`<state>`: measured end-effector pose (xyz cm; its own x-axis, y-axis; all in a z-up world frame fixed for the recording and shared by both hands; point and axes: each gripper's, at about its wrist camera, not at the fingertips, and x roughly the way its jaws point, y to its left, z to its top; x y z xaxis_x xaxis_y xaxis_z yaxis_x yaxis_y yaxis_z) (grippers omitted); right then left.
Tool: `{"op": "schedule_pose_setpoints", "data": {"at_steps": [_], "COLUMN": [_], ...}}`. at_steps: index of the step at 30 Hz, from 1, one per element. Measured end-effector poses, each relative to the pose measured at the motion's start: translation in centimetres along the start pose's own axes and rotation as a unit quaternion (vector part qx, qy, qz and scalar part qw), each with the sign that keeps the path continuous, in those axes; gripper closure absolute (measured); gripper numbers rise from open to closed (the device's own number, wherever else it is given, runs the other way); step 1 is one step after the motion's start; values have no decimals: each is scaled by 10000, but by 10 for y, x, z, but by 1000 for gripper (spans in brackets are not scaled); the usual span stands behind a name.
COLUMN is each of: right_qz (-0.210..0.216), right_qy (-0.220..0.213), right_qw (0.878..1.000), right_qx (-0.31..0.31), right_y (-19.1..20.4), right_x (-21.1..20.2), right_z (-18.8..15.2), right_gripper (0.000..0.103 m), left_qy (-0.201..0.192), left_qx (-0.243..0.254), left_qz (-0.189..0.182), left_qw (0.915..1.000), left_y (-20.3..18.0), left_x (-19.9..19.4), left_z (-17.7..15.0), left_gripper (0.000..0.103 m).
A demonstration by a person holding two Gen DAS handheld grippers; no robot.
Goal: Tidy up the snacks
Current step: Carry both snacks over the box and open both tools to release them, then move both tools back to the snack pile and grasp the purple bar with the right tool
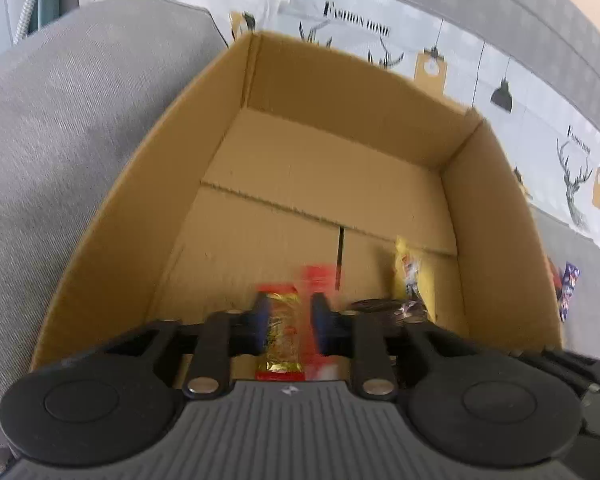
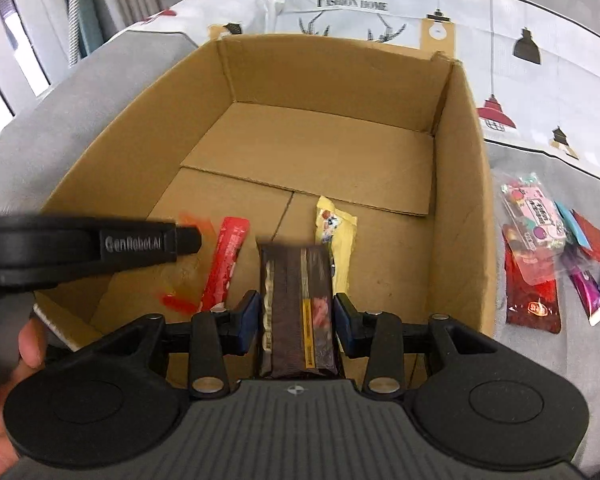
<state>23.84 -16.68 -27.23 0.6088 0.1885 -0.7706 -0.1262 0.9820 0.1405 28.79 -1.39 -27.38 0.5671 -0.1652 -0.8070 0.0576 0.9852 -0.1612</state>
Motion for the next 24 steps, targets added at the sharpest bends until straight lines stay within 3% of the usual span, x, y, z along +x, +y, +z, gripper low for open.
{"op": "schedule_pose_setpoints", "data": {"at_steps": [1,3,6,10,17,24], "right_qz": [4,81,255,238,132,-207], "right_qy": [-31,-120,-292,-755,-1186,-1451], "right_qw": [10000,9998,9991,9967,9926,9859], "right_qx": [34,111,181,196,238,802], "right_y": [-2,-5,-7,-12,-43,-103], "right_x": [-1,-6,-17,-42,-79,-112], "right_z": [0,1,-1,-3,-18,-55], "right_gripper": [57,55,47,12,4,0], "left_qy": [34,-159,-517,-634,-922,-1252], "left_qx": [-29,-67,45,106,290,835], "left_qz": [-54,-51,-41,-148,-438,-1229], "left_qw": [10000,9998,9986,9978,9944,9809], "left_y": [0,-1,-9,-24,-66,-118], "left_x": [0,-7,-23,-30,-44,-54], "left_z": [0,-1,-1,-3,-13,-40], "left_gripper": [34,10,9,2,0,0]}}
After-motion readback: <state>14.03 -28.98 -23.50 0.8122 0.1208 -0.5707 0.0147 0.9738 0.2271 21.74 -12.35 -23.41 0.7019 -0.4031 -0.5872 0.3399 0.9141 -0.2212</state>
